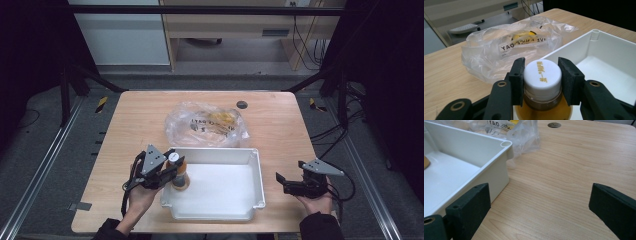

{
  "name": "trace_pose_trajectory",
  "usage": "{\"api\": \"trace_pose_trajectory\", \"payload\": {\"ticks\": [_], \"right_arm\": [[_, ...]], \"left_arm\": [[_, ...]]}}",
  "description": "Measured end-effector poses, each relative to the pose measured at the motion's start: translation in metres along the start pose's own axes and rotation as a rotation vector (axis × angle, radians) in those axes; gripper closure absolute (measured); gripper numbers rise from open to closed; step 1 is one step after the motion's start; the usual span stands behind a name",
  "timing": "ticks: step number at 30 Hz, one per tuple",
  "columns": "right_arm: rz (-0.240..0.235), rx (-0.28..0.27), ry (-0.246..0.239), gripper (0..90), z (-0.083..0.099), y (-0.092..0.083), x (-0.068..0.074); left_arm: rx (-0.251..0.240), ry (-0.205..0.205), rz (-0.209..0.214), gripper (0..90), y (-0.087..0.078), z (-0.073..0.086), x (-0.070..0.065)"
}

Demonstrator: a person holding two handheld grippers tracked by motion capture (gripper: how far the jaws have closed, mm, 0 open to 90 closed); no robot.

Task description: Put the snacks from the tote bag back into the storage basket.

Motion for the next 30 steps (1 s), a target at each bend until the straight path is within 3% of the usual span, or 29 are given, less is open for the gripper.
{"api": "trace_pose_trajectory", "payload": {"ticks": [16, 30], "right_arm": [[-0.001, -0.002, 0.003, 4.1, 0.0, 0.0, 0.001], [-0.002, -0.001, 0.006, 3.9, 0.0, -0.001, 0.001]], "left_arm": [[-0.01, -0.05, 0.019, 56.7, -0.001, 0.003, 0.0], [-0.034, -0.055, 0.045, 39.8, -0.021, -0.002, 0.006]]}}
Point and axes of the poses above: each handheld gripper's, and its own axes: y roughly forward along the jaws, z roughly out of its underside, x roughly to its left, the point moved 6 cm from there along y, roughly forward along the jaws, and after that the axes turned 6 degrees about -z, right-handed, at the moved point
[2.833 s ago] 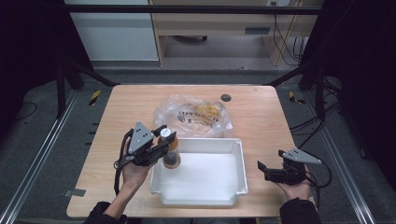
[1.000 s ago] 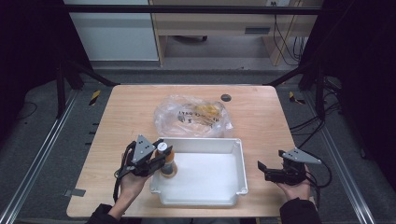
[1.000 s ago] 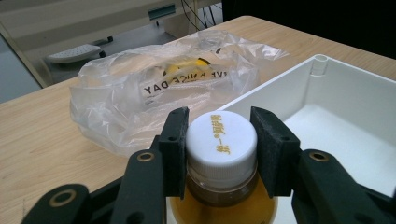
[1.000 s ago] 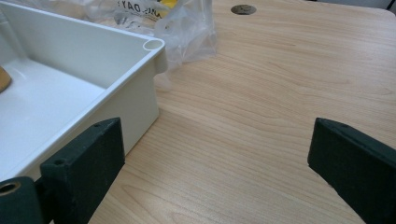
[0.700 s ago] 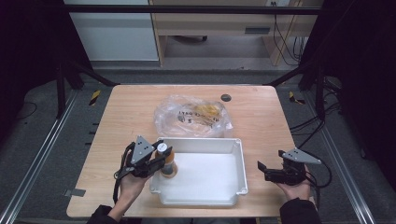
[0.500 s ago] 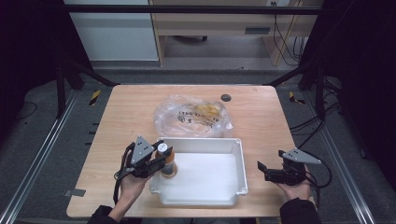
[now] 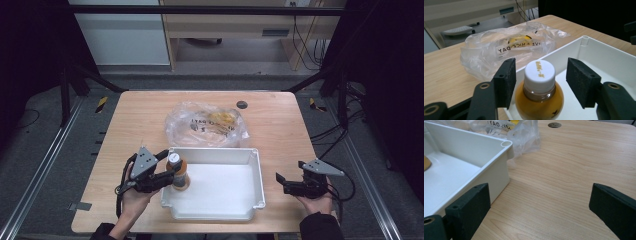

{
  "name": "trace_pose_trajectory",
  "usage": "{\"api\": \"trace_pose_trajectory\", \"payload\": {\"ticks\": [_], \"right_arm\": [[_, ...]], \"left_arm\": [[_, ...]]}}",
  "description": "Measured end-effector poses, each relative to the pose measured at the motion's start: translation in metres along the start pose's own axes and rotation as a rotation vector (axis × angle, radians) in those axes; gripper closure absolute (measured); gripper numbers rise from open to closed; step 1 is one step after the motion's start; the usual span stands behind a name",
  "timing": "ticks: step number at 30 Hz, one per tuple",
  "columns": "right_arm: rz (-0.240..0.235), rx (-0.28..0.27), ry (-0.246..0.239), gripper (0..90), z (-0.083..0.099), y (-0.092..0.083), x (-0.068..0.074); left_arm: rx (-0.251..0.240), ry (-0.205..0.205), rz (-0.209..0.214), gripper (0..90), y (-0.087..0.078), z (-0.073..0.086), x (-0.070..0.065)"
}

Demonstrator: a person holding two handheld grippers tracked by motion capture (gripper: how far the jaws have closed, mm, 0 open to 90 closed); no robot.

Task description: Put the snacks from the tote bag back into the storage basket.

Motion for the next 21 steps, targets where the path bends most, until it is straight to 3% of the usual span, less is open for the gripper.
{"api": "trace_pose_trajectory", "payload": {"ticks": [10, 21], "right_arm": [[-0.001, 0.0, -0.001, 3.9, 0.0, 0.0, 0.0], [-0.002, 0.003, 0.0, 3.8, 0.0, 0.001, 0.001]], "left_arm": [[-0.005, -0.018, -0.041, 31.0, -0.016, 0.008, 0.02], [0.014, -0.032, -0.111, 30.2, -0.029, 0.036, 0.053]]}}
Point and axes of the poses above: each handheld gripper's, and its own axes: y roughly forward along the jaws, z roughly out of its underside, x roughly to its left, the point moved 6 cm from there along y, roughly forward along the jaws, and after that the axes turned 6 degrees about -z, right-handed, at the moved point
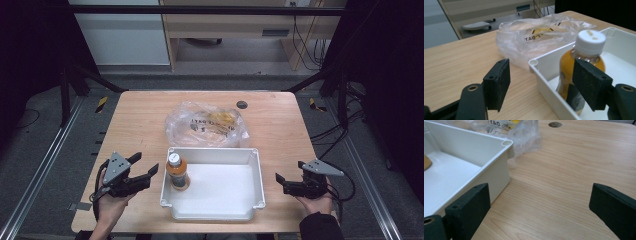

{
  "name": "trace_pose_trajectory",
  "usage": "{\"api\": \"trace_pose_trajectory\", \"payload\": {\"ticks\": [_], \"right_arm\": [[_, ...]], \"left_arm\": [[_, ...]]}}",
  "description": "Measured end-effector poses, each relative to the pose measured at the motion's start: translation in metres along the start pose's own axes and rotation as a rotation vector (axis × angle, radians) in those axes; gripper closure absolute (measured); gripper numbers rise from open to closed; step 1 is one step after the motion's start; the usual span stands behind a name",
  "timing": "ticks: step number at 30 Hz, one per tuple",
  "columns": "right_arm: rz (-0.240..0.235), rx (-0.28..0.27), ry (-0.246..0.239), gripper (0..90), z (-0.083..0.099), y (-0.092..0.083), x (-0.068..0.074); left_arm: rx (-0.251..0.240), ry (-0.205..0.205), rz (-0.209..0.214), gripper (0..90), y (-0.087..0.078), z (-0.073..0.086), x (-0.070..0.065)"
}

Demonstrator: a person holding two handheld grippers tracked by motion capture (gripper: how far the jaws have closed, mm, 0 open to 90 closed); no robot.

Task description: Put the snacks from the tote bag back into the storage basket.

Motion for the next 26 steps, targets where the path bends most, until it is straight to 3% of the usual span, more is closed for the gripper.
{"api": "trace_pose_trajectory", "payload": {"ticks": [18, 21, 26], "right_arm": [[0.0, 0.004, -0.006, 3.4, 0.001, 0.0, 0.0], [0.008, 0.015, -0.015, 3.2, 0.002, 0.001, -0.001], [0.007, 0.017, -0.014, 3.2, 0.002, 0.002, 0.0]], "left_arm": [[0.098, -0.006, -0.093, 30.0, 0.01, 0.052, 0.046], [0.129, -0.039, -0.093, 30.0, 0.014, 0.06, 0.053], [0.149, -0.039, -0.096, 28.7, 0.018, 0.064, 0.055]]}}
Point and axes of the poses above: each handheld gripper's, and its own axes: y roughly forward along the jaws, z roughly out of its underside, x roughly to its left, the point moved 6 cm from there along y, roughly forward along the jaws, and after that the axes turned 6 degrees about -z, right-handed, at the moved point
